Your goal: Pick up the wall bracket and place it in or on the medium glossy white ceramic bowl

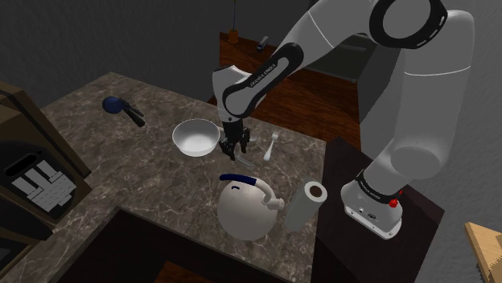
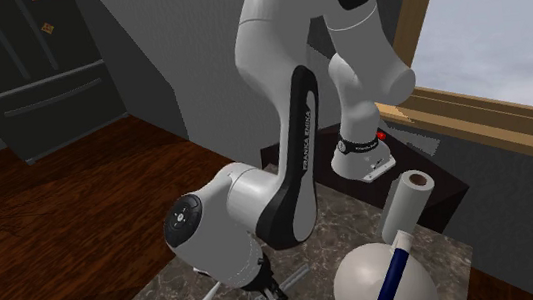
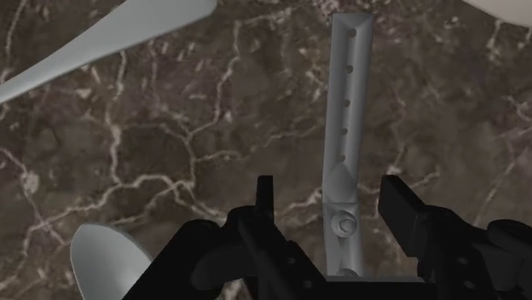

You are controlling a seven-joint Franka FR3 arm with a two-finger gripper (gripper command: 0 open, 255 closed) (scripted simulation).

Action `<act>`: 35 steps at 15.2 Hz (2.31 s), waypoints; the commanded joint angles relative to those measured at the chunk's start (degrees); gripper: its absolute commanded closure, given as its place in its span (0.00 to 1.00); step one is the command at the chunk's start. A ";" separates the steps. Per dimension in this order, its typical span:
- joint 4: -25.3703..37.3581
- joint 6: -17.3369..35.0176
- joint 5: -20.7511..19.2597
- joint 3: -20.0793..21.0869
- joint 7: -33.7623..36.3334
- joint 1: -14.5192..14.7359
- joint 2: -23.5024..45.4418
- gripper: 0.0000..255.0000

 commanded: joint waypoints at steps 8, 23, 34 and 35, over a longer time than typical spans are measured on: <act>-0.22 -0.81 0.83 0.84 -0.15 -0.03 -1.30 1.00; 0.69 -10.07 4.22 2.86 -1.13 -1.77 -10.14 1.00; 5.60 -17.04 5.06 3.43 -0.73 -1.97 -12.41 1.00; 8.63 -17.87 4.16 3.27 0.06 -1.37 -10.11 1.00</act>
